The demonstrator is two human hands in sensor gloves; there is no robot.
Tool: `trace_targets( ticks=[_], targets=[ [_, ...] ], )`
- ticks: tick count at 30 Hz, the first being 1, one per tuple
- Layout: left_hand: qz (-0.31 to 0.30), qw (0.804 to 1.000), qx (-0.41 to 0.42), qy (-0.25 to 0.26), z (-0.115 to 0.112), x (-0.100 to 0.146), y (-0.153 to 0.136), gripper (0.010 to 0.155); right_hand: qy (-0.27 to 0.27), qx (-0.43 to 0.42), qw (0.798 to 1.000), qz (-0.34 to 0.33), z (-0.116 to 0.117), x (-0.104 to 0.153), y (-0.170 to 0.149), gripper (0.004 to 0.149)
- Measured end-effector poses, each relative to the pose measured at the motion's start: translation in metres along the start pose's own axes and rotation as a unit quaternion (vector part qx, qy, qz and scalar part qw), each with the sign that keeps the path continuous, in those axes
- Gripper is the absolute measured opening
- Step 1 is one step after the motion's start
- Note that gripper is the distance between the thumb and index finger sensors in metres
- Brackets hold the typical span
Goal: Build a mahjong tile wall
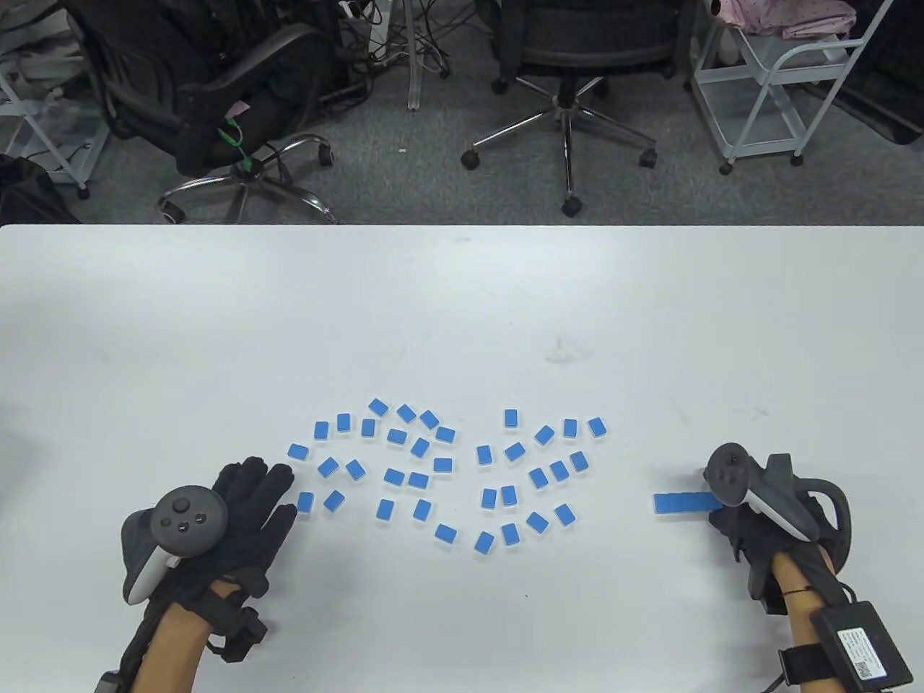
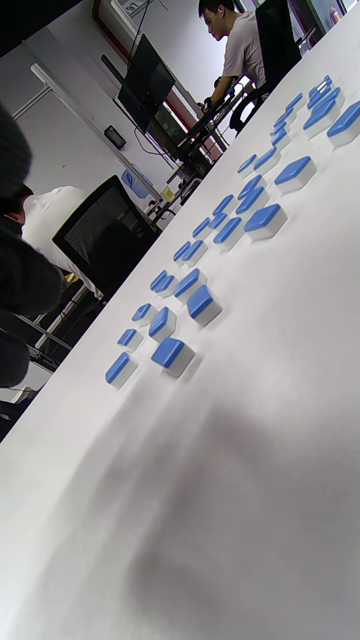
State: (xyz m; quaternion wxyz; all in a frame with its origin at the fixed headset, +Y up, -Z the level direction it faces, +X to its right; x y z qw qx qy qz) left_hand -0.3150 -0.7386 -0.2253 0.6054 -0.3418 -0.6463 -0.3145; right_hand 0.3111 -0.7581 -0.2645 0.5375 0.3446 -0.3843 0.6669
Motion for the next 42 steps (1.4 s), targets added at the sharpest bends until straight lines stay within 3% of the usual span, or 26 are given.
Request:
trace_targets(
  ticks=[5, 9, 14, 18, 22, 25, 27, 33, 37, 39, 42],
  targets=[
    [-0.005, 1.0, 0.0, 0.006, 0.002, 0.002, 0.002, 0.069, -0.08, -0.014, 0.996, -0.029, -0.02, 0.021, 0.01, 0.067],
    [-0.011, 1.0, -0.001, 0.007, 0.003, 0.004, 0.005, 0.069, -0.126, -0.002, 0.988, -0.089, -0.03, 0.043, 0.041, 0.063],
    [-0.015, 1.0, -0.001, 0.01, 0.006, 0.008, 0.005, 0.07, -0.095, 0.068, 0.972, -0.202, -0.014, 0.07, 0.124, 0.062],
    [-0.015, 1.0, 0.0, 0.014, 0.008, 0.008, 0.005, 0.069, -0.13, 0.164, 0.952, -0.224, -0.006, 0.085, 0.18, 0.071],
    [-0.018, 1.0, 0.0, 0.012, 0.006, 0.006, 0.007, 0.069, -0.12, 0.202, 0.95, -0.206, -0.002, 0.073, 0.208, 0.071],
    [-0.02, 1.0, -0.002, 0.009, 0.005, 0.006, 0.009, 0.069, -0.094, 0.192, 0.954, -0.209, 0.006, 0.06, 0.219, 0.059],
    [-0.019, 1.0, -0.003, 0.009, 0.005, 0.006, 0.008, 0.069, -0.109, 0.188, 0.953, -0.212, 0.003, 0.062, 0.219, 0.056],
    [-0.01, 1.0, 0.0, 0.003, 0.004, 0.005, 0.004, 0.069, -0.073, 0.199, 0.957, -0.197, -0.001, 0.061, 0.194, 0.057],
    [-0.013, 1.0, 0.0, 0.009, 0.006, 0.006, 0.006, 0.069, -0.094, 0.038, 0.985, -0.137, -0.047, 0.051, 0.119, 0.056],
    [-0.013, 1.0, 0.001, 0.007, 0.006, 0.005, 0.006, 0.069, -0.067, 0.009, 0.992, -0.107, -0.046, 0.04, 0.091, 0.056],
    [-0.012, 1.0, 0.003, 0.003, 0.002, 0.004, 0.008, 0.069, -0.039, 0.022, 0.996, -0.083, -0.034, 0.026, 0.075, 0.056]
  ],
)
Point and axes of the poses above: the tracker on the back of each hand, its own y axis roughly to the thumb side, its own x axis roughly from the fingertips to the wrist, z = x × y, the point moved 5 cm from there along -x, roughly from the wrist to the fingertips, and after that the axes turned 11 degrees about y, right-handed, at the moved point
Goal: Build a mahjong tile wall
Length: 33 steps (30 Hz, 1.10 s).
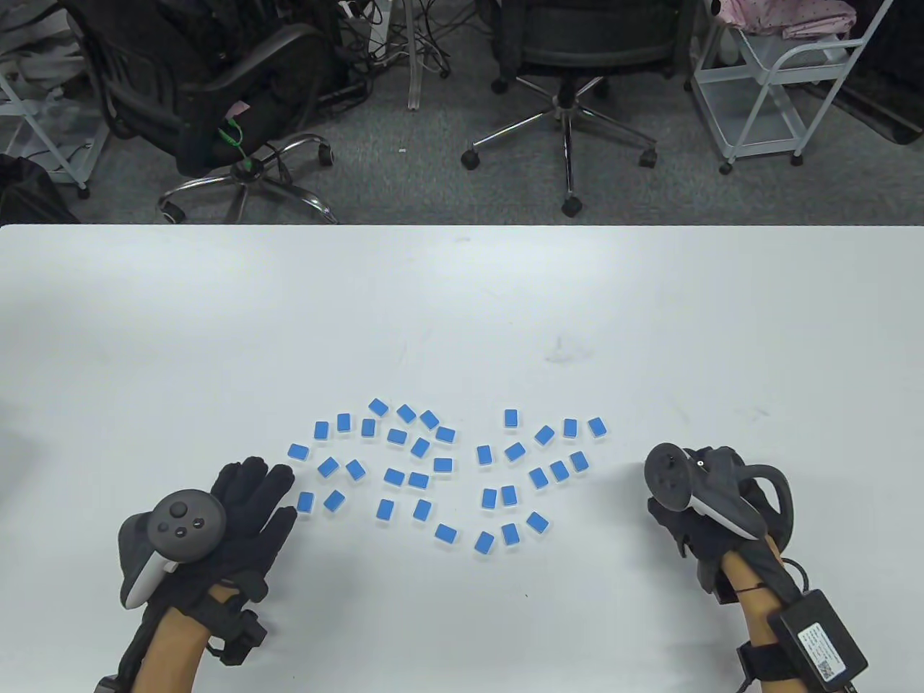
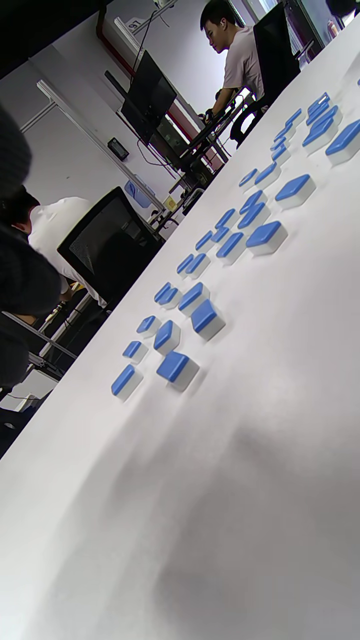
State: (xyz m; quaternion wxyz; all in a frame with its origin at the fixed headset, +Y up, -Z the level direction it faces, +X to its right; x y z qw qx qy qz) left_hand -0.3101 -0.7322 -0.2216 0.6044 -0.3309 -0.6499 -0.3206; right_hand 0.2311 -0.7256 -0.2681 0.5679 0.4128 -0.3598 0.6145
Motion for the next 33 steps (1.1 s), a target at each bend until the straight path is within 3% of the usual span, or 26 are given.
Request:
trace_targets(
  ticks=[3, 11, 33],
  targets=[
    [-0.005, 1.0, -0.003, -0.003, -0.002, -0.001, 0.003, 0.069, 0.026, 0.005, 1.0, 0.011, 0.01, -0.009, -0.004, 0.055],
    [0.005, 1.0, 0.001, -0.009, -0.003, -0.001, -0.003, 0.069, 0.036, 0.039, 0.998, 0.016, 0.018, -0.012, 0.004, 0.056],
    [0.003, 1.0, 0.002, -0.008, -0.002, -0.001, -0.003, 0.069, 0.038, 0.05, 0.998, 0.021, 0.019, -0.011, 0.007, 0.058]
  ],
)
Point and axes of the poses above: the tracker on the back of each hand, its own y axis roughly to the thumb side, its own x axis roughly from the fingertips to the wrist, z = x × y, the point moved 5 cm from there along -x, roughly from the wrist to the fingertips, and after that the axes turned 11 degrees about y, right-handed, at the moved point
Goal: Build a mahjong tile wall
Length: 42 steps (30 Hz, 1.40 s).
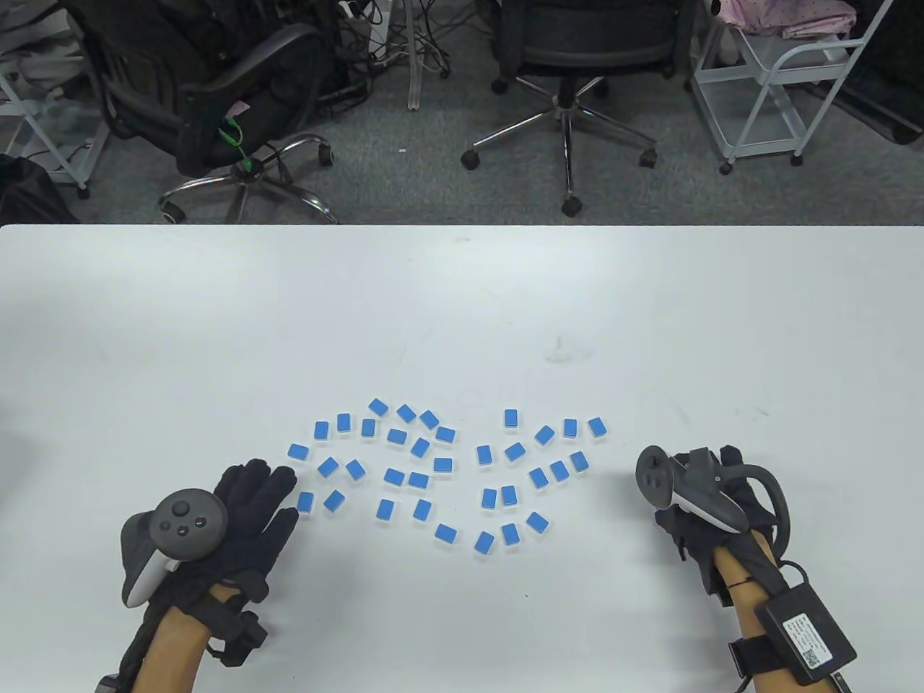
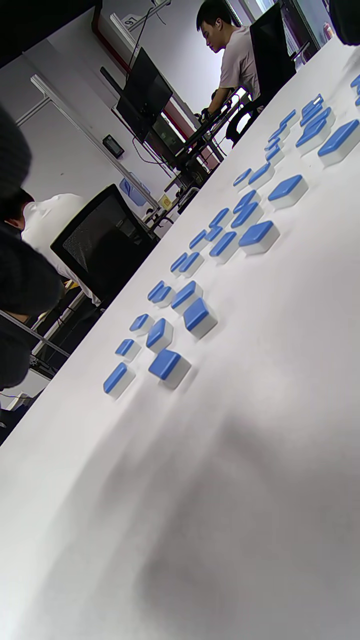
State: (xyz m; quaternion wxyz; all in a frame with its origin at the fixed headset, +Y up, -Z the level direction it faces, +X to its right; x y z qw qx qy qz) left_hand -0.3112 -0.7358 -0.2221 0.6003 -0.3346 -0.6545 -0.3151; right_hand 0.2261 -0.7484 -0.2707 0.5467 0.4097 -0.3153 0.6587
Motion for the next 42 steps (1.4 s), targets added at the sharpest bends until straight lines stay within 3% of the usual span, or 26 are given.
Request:
trace_targets(
  ticks=[12, 16, 22, 29, 32, 37, 42],
  targets=[
    [-0.001, 1.0, -0.001, -0.001, 0.001, 0.0, 0.0, 0.069, 0.004, -0.024, 1.0, -0.011, -0.004, 0.003, -0.004, 0.065],
    [-0.002, 1.0, -0.001, 0.001, 0.001, 0.0, 0.0, 0.069, -0.02, -0.074, 0.997, -0.021, -0.014, 0.008, -0.011, 0.065],
    [-0.008, 1.0, 0.0, 0.007, 0.004, 0.0, 0.002, 0.069, -0.087, -0.091, 0.992, 0.024, -0.03, 0.011, -0.019, 0.06],
    [-0.004, 1.0, 0.005, 0.014, 0.007, 0.001, -0.001, 0.069, -0.079, -0.012, 0.996, 0.048, -0.055, -0.001, 0.015, 0.057],
    [-0.006, 1.0, 0.004, 0.013, 0.007, 0.001, 0.0, 0.069, -0.047, 0.041, 0.996, 0.059, -0.063, -0.015, 0.039, 0.062],
    [-0.01, 1.0, 0.002, 0.013, 0.007, 0.001, 0.0, 0.069, -0.012, 0.085, 0.993, 0.082, -0.062, -0.042, 0.069, 0.074],
    [-0.012, 1.0, 0.002, 0.011, 0.006, 0.0, 0.001, 0.069, 0.026, 0.111, 0.987, 0.115, -0.05, -0.067, 0.082, 0.071]
  ],
)
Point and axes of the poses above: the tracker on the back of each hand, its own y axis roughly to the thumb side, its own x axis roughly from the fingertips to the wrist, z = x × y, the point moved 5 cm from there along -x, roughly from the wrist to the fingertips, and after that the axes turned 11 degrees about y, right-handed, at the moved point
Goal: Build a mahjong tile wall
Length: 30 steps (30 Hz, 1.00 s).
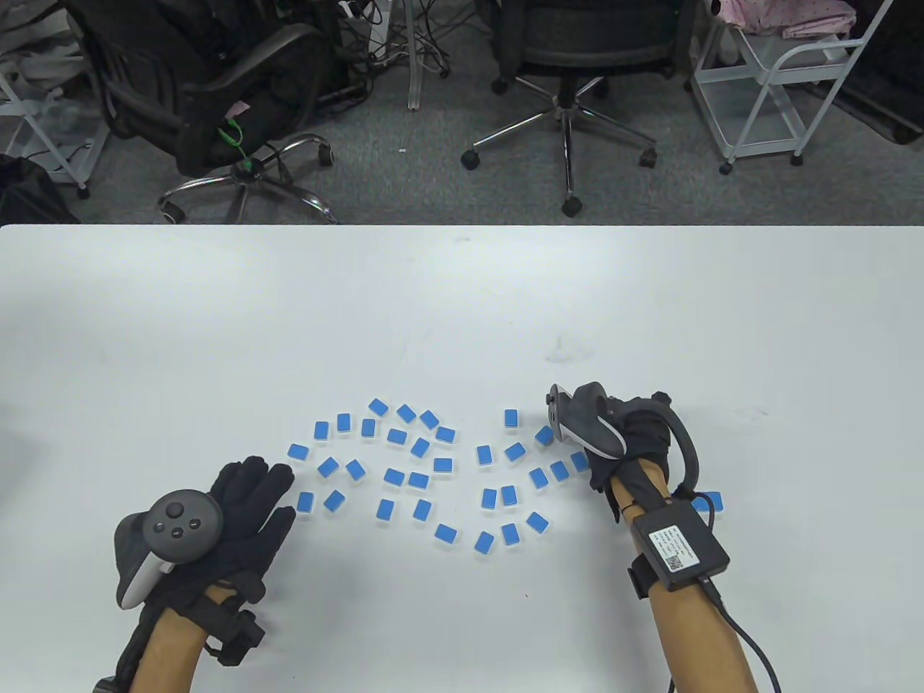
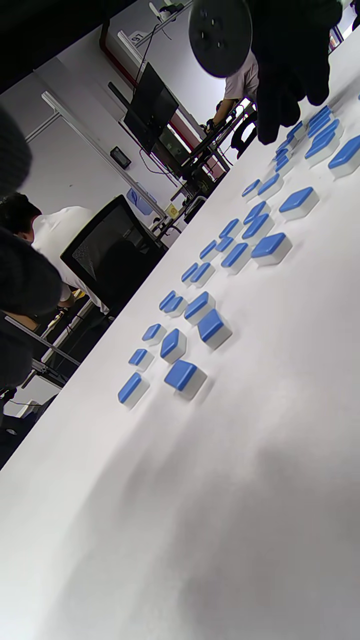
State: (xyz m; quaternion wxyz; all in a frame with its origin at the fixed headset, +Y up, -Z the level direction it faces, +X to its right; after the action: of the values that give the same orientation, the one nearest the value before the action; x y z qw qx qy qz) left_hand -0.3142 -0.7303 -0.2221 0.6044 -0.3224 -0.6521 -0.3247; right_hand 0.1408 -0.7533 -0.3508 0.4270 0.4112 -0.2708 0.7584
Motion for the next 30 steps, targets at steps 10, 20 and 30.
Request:
trace_targets(
  ticks=[10, 20, 30],
  targets=[
    [-0.001, 1.0, -0.001, 0.0, 0.001, -0.002, 0.002, 0.069, -0.04, -0.012, 0.999, 0.006, 0.0, 0.004, -0.005, 0.054],
    [-0.005, 1.0, -0.003, 0.002, 0.001, -0.002, 0.002, 0.069, -0.05, -0.135, 0.989, -0.014, 0.004, 0.031, -0.09, 0.055],
    [-0.004, 1.0, -0.007, -0.008, -0.005, -0.002, 0.003, 0.069, -0.062, -0.194, 0.978, -0.051, 0.068, 0.048, -0.139, 0.055]
  ],
)
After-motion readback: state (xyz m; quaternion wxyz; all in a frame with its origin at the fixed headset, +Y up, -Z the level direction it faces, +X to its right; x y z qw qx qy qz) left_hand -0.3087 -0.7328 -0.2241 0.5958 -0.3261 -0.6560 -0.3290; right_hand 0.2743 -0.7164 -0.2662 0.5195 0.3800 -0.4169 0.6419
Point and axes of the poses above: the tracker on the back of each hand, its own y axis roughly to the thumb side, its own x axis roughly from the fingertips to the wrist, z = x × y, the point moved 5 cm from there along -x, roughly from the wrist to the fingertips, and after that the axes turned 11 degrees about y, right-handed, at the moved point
